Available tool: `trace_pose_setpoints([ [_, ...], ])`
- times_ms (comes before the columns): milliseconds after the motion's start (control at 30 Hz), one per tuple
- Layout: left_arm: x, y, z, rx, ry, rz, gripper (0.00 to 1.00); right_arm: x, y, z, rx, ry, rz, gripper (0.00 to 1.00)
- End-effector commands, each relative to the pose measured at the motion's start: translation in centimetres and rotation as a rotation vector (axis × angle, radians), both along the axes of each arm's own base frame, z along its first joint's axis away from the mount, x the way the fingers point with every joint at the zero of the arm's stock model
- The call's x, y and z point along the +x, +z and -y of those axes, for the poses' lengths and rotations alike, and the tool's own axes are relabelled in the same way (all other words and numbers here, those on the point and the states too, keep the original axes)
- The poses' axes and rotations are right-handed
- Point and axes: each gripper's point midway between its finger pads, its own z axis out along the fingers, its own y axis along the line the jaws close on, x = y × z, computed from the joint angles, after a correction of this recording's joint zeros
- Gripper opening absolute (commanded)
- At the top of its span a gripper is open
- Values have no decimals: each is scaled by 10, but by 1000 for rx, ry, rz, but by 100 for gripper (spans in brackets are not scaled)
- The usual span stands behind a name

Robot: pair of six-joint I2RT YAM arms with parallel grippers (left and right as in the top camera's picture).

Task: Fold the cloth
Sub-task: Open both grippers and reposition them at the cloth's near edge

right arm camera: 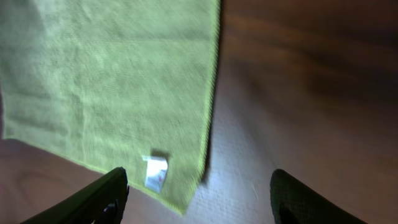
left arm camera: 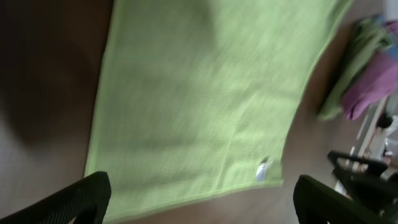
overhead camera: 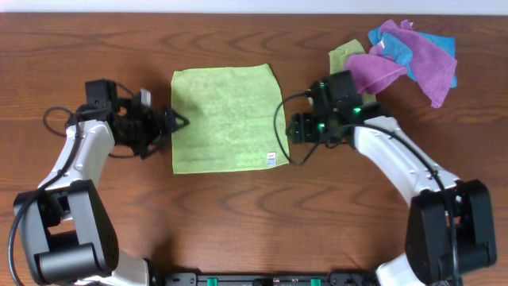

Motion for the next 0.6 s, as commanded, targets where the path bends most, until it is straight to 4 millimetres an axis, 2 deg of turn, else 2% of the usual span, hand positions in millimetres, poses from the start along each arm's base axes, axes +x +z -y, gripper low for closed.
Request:
trace_pose_setpoints([
  [0, -18, 0, -4, 21, -62, -22, 95, -3, 11, 7, 100, 0, -30, 73],
  [100, -36, -4, -4, 33, -89, -90, 95, -7, 9, 17, 110, -6, -60, 74],
  [167, -40, -7, -7, 55, -88, -112, 95, -10, 8, 19, 107, -8, -73, 74],
  [433, -60, -25, -12, 43, -60, -178, 95, -20, 6, 14, 140, 20, -103, 75],
  [567, -70, -35, -8, 20, -58, -194, 95, -24, 4, 13, 145, 25, -114, 75],
])
